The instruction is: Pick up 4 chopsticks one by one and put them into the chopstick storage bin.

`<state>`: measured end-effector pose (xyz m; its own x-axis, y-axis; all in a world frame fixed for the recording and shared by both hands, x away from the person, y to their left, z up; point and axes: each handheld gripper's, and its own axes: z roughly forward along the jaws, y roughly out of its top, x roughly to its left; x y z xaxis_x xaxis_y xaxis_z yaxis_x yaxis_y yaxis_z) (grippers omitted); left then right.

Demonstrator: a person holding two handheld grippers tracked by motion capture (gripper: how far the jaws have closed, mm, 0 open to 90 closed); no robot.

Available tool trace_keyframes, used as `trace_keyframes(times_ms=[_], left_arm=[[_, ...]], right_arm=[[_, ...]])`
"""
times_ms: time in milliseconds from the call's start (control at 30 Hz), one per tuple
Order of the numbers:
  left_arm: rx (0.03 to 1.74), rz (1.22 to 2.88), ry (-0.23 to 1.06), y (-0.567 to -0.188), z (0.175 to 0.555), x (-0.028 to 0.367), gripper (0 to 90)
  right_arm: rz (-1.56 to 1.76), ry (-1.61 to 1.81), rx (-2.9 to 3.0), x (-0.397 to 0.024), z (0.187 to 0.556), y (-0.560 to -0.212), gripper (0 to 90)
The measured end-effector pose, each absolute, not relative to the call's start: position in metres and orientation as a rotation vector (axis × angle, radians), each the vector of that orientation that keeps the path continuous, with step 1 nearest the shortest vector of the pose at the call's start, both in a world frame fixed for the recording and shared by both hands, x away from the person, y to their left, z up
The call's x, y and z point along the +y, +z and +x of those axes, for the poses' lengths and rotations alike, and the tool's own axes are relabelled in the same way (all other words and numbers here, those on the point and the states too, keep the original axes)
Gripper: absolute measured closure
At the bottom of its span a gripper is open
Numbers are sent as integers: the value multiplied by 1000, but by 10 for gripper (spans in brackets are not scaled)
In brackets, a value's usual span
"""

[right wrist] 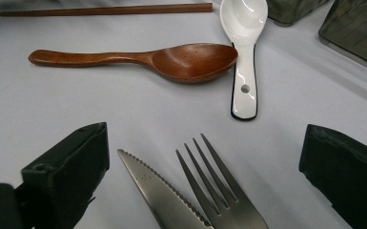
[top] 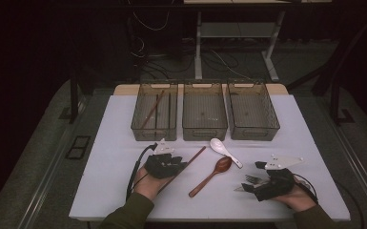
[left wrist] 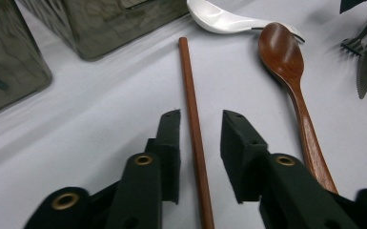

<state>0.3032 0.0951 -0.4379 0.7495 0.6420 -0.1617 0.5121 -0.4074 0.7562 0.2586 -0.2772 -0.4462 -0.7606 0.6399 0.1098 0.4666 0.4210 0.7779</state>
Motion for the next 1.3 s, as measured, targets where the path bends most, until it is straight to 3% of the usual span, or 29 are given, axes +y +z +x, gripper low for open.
trace_keyframes(times_ms=[233,1300], left_arm=[[869,2134,167,-444,305,92,756],[829,2217,225,-449,305,85,834]], right_arm=[[975,1254,2472,-277,258,-446,29],[975,1253,2474,-277,258,-446,29]])
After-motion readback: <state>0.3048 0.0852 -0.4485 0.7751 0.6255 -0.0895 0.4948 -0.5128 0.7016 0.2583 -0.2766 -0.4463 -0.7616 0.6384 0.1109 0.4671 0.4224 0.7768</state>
